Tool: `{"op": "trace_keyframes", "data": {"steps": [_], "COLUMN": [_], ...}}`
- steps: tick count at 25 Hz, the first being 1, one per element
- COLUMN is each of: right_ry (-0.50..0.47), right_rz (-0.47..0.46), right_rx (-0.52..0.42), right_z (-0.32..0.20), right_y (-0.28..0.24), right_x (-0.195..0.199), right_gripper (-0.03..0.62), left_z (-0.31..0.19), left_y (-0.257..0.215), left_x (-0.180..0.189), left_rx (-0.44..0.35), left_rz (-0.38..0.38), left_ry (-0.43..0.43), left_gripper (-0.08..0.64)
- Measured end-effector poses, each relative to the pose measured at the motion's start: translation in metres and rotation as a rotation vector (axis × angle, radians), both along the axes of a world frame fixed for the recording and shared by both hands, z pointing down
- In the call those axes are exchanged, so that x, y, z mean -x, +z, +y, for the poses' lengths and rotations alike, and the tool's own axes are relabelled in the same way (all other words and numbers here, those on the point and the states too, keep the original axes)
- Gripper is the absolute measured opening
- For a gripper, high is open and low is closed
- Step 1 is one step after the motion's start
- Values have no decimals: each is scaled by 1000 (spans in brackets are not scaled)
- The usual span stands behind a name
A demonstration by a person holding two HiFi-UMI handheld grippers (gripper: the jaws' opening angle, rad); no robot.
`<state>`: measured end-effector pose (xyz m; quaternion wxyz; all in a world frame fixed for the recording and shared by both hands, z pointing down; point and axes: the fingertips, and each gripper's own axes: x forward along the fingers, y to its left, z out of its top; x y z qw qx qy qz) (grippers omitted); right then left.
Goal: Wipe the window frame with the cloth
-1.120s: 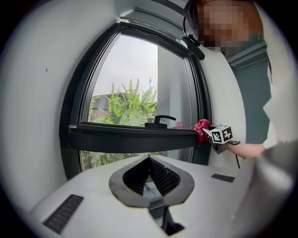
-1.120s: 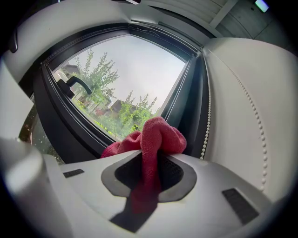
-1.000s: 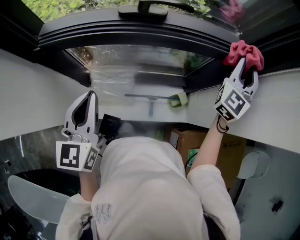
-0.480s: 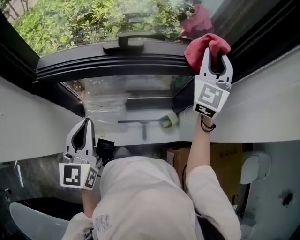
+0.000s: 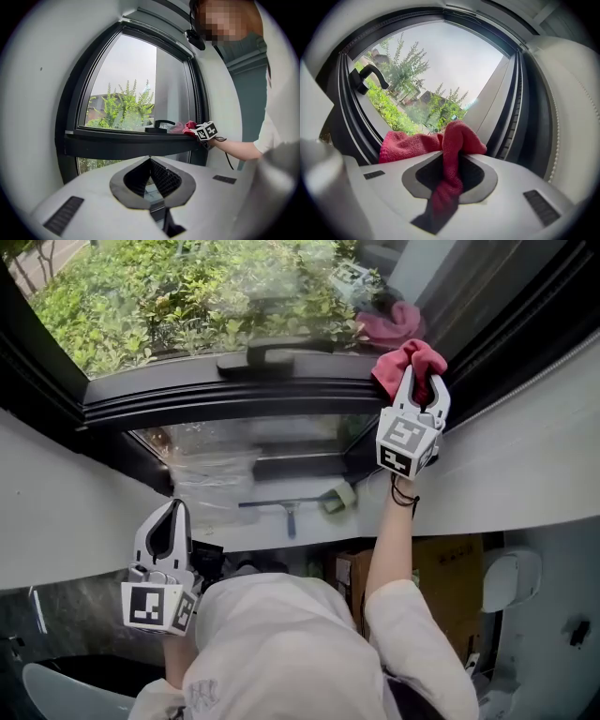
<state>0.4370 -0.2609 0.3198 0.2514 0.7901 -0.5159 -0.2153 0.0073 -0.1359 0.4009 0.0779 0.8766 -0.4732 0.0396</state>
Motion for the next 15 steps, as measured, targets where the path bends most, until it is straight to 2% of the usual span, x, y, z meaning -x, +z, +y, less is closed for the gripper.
{"op": "trace_keyframes", "data": {"steps": [5,9,15], "right_ry": [21,14,28], "right_rz": [-69,-184,-238], "right_rx": [42,34,31], "right_z": [-1,0,0], "right_y": [3,9,11], "right_x": [-4,-7,-6], "right_gripper": [83,81,81], "left_z": [0,3,7], "left_y": [-3,-1,1], "left_x": [-2,0,12], "left_rx": [3,9,13], "left_rz": [2,5,5], "left_ry": [37,54,44], "left_gripper": [9,8,8]}}
